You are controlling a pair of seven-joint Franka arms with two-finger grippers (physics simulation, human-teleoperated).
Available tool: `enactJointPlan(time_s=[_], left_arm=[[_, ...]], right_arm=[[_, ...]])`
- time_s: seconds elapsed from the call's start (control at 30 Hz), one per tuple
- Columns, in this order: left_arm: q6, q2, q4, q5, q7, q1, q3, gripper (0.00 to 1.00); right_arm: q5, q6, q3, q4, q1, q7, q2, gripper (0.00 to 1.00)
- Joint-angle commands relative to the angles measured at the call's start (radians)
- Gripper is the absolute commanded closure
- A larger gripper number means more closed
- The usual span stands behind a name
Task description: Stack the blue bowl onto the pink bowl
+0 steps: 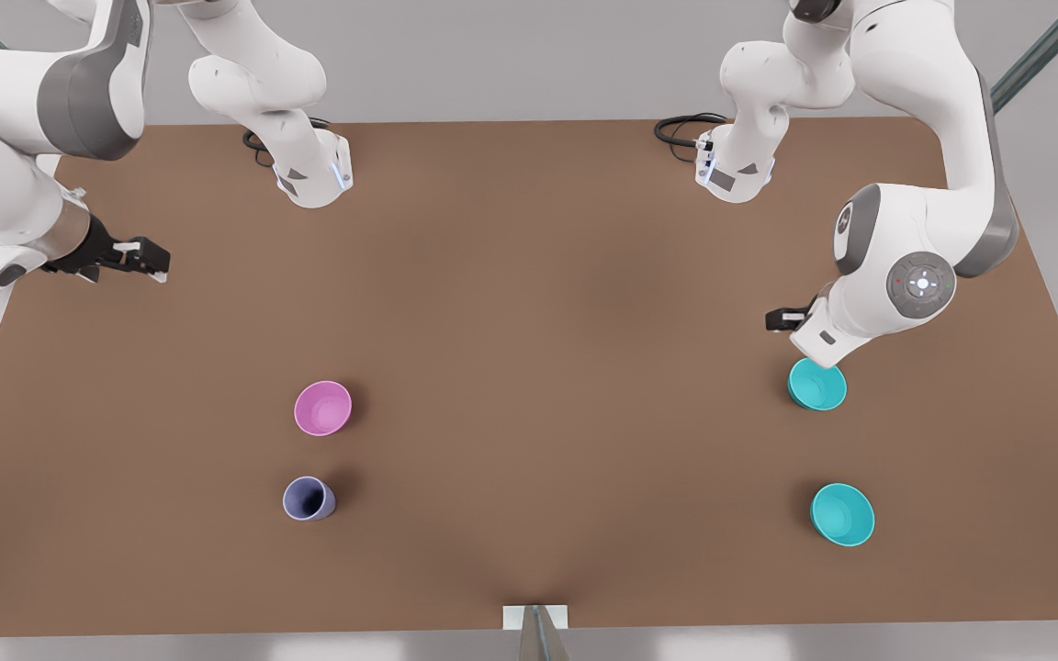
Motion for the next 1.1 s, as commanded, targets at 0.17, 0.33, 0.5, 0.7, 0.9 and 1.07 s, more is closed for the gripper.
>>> enactJointPlan(time_s=[0.17,0.33,0.5,0.7,0.9,1.07], left_arm=[[0.008,0.017,0.000,0.002,-0.044,0.008,0.002,0.00],[0.013,0.056,0.019,0.002,-0.043,0.028,0.002,0.00],[0.008,0.056,0.019,0.004,-0.043,0.032,0.002,0.00],[0.008,0.054,0.019,0.004,-0.043,0.034,0.000,0.00],[0.001,0.050,0.020,0.004,-0.043,0.034,0.000,0.00],[-0.013,0.050,0.033,0.004,-0.044,0.034,-0.001,0.00]], right_arm=[[0.002,0.063,-0.023,-0.010,0.002,0.010,0.296,0.00],[0.248,0.417,-0.025,-0.021,-0.101,0.059,0.636,0.00],[0.369,0.518,-0.017,-0.081,-0.054,0.067,0.683,0.00],[0.380,0.575,-0.015,-0.142,-0.034,0.059,0.682,0.00],[0.450,0.577,-0.008,-0.165,-0.018,0.059,0.691,0.01],[0.450,0.589,-0.006,-0.176,-0.012,0.053,0.692,0.75]])
